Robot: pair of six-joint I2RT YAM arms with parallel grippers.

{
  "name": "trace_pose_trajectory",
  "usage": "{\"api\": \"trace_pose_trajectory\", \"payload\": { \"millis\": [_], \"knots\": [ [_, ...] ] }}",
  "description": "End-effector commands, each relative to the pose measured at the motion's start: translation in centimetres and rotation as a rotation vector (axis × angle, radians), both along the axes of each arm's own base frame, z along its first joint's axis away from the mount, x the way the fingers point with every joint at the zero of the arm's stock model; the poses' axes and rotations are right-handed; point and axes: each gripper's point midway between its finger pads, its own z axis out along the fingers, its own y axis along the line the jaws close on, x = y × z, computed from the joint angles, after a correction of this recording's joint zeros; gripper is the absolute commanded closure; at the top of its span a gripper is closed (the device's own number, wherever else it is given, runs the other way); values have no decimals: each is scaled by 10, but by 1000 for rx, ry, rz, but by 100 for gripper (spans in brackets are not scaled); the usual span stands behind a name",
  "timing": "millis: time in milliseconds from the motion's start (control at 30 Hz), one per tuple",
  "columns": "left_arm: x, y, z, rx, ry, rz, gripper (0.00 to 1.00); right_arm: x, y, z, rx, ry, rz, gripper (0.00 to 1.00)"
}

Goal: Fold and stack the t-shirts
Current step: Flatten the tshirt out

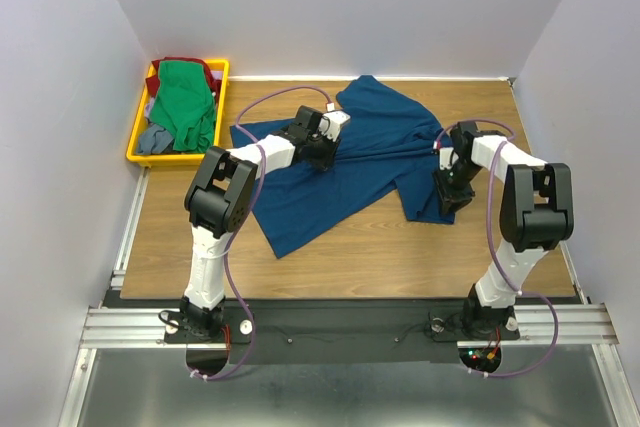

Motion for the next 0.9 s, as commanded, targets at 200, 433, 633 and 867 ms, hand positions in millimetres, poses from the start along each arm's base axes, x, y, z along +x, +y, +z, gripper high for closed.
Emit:
{"api": "trace_pose_trajectory", "payload": {
  "millis": [200, 433, 633, 867],
  "knots": [
    [-14, 15, -29, 81, 87, 34, 68, -1, 4, -12, -6, 7, -1, 73],
    [-14, 17, -32, 93, 93, 44, 68, 2, 2, -1, -17, -25, -1, 97],
    [-12, 18, -34, 99, 96, 52, 69, 3, -4, 25, -48, -84, 5, 99],
    [-12, 19, -39, 111, 109, 58, 69, -3, -14, 43, -84, -111, 14, 98]
  ]
}}
